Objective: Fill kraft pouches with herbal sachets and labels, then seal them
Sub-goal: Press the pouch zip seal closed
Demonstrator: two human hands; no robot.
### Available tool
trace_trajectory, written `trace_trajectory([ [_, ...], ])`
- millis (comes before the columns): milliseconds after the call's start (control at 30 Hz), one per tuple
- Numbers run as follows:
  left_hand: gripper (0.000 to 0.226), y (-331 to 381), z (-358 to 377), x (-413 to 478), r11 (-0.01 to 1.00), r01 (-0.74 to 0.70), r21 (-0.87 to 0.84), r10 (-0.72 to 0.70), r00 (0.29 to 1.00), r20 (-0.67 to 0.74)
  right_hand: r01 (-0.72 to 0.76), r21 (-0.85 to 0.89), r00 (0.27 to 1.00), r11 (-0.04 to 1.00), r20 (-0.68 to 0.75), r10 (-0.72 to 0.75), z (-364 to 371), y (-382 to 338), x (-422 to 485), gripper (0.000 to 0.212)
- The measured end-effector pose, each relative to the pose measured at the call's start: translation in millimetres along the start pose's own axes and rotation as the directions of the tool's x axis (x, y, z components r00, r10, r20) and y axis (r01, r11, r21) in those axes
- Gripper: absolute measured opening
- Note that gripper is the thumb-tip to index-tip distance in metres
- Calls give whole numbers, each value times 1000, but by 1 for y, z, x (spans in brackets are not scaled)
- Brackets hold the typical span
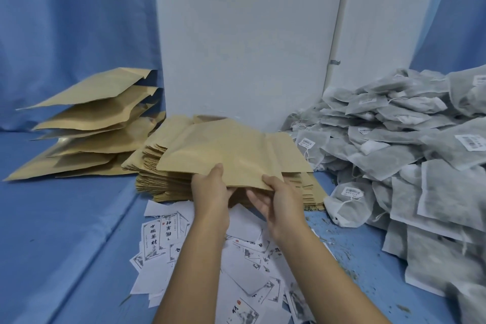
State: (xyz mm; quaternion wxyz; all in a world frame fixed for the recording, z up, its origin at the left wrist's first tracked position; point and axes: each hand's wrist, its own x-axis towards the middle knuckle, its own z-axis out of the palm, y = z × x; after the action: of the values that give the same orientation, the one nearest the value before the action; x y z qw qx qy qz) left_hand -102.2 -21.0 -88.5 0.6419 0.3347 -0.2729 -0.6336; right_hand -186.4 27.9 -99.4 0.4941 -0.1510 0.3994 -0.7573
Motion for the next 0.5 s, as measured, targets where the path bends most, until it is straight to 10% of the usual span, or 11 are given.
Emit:
trace_trajectory([
  [500,41,160,-13,126,943,-87,-321,124,988,97,76,-149,959,986,283,-31,214,15,60,21],
])
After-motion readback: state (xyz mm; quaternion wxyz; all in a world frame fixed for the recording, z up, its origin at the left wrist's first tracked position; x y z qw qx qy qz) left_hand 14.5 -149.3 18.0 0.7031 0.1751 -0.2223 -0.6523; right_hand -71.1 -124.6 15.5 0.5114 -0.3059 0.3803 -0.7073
